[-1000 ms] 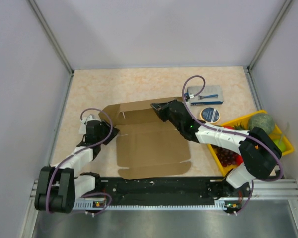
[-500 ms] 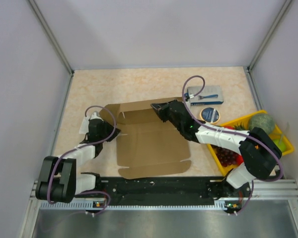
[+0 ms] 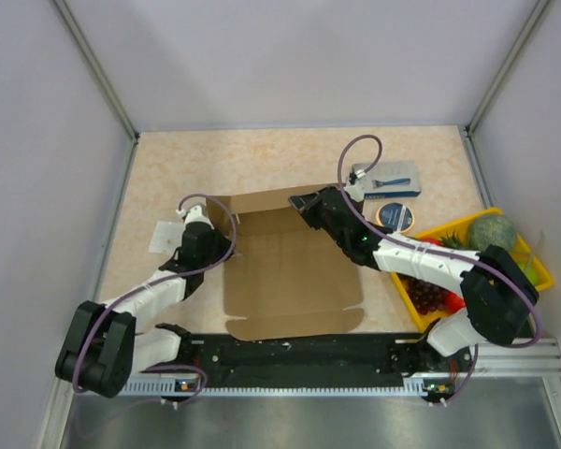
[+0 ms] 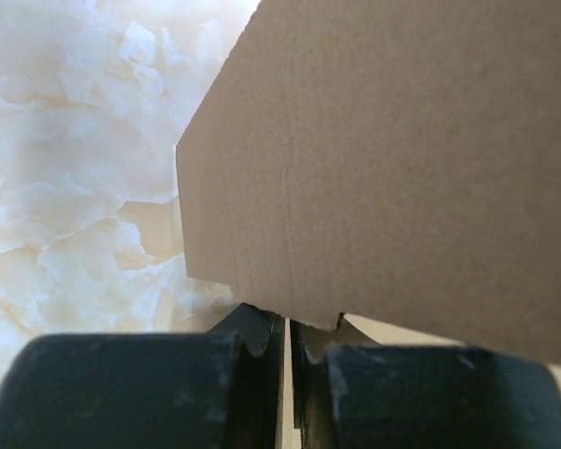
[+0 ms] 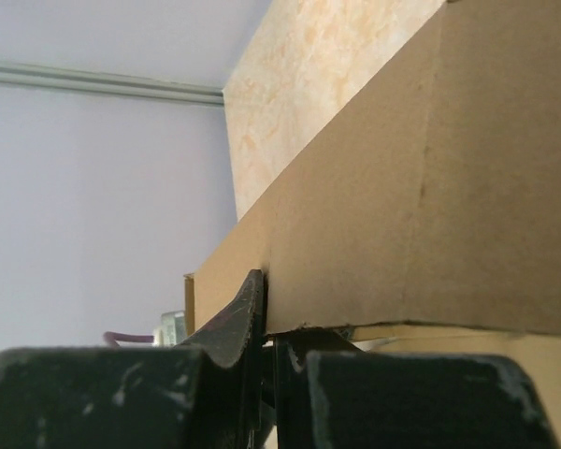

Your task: Fold the paper box

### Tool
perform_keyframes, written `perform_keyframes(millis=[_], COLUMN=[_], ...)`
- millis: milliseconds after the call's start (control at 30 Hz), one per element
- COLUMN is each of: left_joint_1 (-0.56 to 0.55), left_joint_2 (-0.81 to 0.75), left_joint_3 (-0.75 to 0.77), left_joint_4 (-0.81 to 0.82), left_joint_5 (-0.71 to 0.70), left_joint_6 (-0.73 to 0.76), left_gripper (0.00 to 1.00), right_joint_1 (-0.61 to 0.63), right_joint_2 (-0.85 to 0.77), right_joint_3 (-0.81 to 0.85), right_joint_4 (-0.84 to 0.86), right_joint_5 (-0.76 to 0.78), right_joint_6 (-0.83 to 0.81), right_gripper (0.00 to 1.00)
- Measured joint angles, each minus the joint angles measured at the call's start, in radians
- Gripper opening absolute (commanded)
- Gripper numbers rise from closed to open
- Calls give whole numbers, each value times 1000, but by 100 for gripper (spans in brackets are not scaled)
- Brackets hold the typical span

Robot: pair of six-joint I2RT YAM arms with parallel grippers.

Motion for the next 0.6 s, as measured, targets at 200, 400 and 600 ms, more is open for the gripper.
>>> perform_keyframes(millis=[200,400,600], left_joint_1=[-33,-37,-38], left_joint_2=[45,54,51], left_joint_3=[14,14,13], left_joint_4=[29,106,157], left_joint_5=[-12,61,145], left_joint_6=[12,41,87], left_gripper=[13,37,43], right_joint_1=[0,-1,-12], right_joint_2=[1,11,11], right_joint_3=[5,5,-37], right_joint_4=[-3,29,89], right_joint_5=[-2,-2,-11], right_joint_6=[-53,-51,-19], right_gripper=[0,0,0])
